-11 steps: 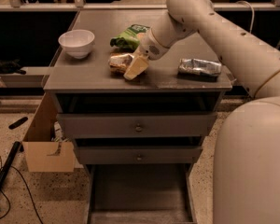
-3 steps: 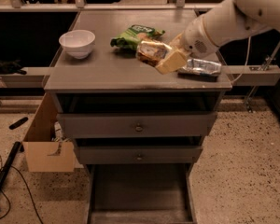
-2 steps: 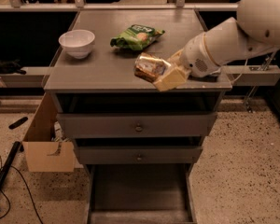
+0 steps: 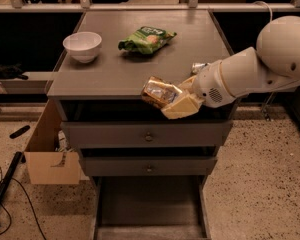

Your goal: Place orange can into bottom drawer

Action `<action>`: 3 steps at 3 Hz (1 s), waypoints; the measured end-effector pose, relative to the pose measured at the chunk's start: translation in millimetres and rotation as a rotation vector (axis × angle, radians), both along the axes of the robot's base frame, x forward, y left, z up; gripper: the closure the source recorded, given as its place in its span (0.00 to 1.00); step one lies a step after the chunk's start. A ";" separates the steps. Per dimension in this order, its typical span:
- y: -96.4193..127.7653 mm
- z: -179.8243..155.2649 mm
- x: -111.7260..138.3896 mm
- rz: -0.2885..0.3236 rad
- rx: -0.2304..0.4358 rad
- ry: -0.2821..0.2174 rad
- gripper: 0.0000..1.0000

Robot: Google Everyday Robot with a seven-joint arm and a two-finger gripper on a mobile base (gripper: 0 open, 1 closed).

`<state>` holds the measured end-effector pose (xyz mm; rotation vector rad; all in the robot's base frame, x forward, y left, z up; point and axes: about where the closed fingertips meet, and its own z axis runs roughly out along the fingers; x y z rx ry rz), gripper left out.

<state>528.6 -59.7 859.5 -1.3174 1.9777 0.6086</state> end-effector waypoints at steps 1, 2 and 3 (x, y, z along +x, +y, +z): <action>5.7 -1.7 -4.1 -0.002 0.023 -0.006 1.00; 19.2 -12.8 -27.5 -0.034 0.106 -0.015 1.00; 30.1 -42.5 -62.8 -0.114 0.187 -0.019 1.00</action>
Offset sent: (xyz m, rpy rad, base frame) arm -0.0714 0.0261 -0.0584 0.2545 0.0241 -0.1384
